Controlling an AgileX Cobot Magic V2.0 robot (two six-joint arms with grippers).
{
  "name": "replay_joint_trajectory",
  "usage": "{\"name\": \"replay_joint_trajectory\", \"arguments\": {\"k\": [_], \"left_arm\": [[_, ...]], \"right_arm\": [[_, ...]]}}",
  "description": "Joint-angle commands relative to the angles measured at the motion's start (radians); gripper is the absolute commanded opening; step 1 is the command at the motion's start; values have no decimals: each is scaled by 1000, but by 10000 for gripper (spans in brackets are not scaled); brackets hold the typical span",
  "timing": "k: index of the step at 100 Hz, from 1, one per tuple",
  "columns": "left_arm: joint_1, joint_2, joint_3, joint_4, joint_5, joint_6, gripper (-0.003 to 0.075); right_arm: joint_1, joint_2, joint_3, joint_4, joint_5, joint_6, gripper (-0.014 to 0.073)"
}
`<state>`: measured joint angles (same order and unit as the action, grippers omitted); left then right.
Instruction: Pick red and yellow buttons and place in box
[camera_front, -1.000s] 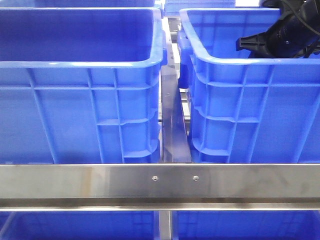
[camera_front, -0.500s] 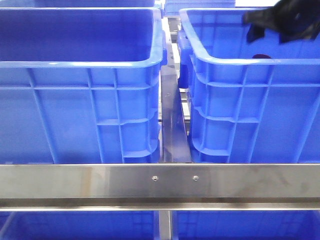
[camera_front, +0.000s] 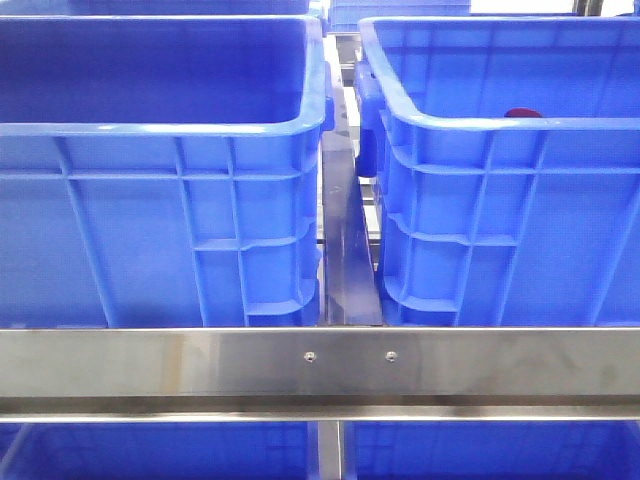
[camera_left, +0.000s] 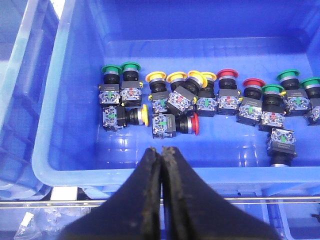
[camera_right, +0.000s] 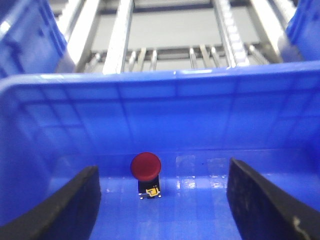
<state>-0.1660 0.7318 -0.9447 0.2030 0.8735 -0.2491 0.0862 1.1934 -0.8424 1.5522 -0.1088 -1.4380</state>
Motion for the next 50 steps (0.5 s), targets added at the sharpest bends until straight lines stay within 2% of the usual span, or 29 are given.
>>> {"name": "replay_joint_trajectory", "arguments": {"k": [1,38,50], "left_arm": [[3,-3,-25,8,-69,-10,-19],[3,-3,-25,8,-69,-10,-19],[3,-3,-25,8,-69,-10,-19]], "right_arm": [[-2,-140,37,16,3,-12,551],[-2,-496,250,24,15,-12,547],[-2,-576,299,24,16,-12,457]]}}
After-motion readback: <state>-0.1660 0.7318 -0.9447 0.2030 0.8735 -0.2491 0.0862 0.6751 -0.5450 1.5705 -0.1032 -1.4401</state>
